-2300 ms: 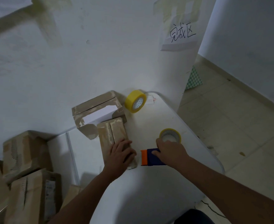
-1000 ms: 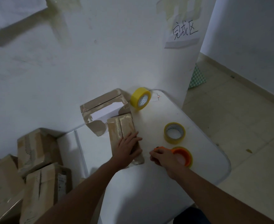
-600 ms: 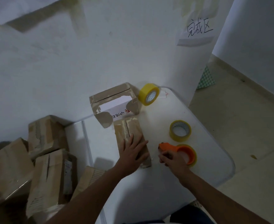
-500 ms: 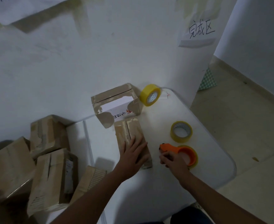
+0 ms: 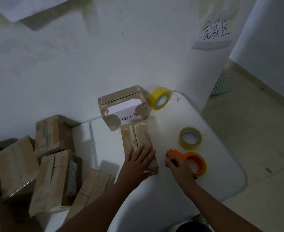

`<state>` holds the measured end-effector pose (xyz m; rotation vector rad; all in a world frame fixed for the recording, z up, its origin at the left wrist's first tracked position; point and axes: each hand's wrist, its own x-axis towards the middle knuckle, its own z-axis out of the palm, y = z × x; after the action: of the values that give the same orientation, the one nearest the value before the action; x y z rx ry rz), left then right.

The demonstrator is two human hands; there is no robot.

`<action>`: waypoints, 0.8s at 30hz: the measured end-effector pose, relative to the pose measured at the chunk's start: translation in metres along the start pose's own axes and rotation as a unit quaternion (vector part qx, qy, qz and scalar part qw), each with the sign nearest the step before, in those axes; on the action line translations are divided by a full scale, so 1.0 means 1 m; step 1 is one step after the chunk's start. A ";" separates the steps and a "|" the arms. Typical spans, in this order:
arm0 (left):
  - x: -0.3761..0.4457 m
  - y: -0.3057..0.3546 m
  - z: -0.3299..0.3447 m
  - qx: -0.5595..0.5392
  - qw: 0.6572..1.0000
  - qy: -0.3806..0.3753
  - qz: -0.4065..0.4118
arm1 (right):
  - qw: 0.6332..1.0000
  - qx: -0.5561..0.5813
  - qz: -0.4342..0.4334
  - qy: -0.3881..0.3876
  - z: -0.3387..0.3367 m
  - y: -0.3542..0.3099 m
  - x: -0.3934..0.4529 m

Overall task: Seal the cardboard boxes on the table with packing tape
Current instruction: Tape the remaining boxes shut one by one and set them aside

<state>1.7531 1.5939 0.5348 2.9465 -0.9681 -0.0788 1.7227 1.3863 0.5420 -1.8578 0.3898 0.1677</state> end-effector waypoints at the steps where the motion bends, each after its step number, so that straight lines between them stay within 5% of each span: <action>1: -0.001 0.000 0.000 0.002 1.000 -0.010 0.000 | 1.000 -0.004 -0.010 0.004 0.002 0.001 0.001; 15: -0.004 -0.011 -0.002 0.018 0.998 -0.027 0.048 | 0.979 -0.108 -0.171 -0.018 0.025 0.013 0.024; 24: -0.002 -0.010 0.001 0.037 0.998 -0.020 0.046 | 0.979 -0.114 -0.167 -0.022 0.046 0.017 0.022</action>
<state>1.7573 1.6028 0.5332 2.9723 -1.1339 -0.1018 1.7415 1.4211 0.5054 -2.1114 0.0243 0.0238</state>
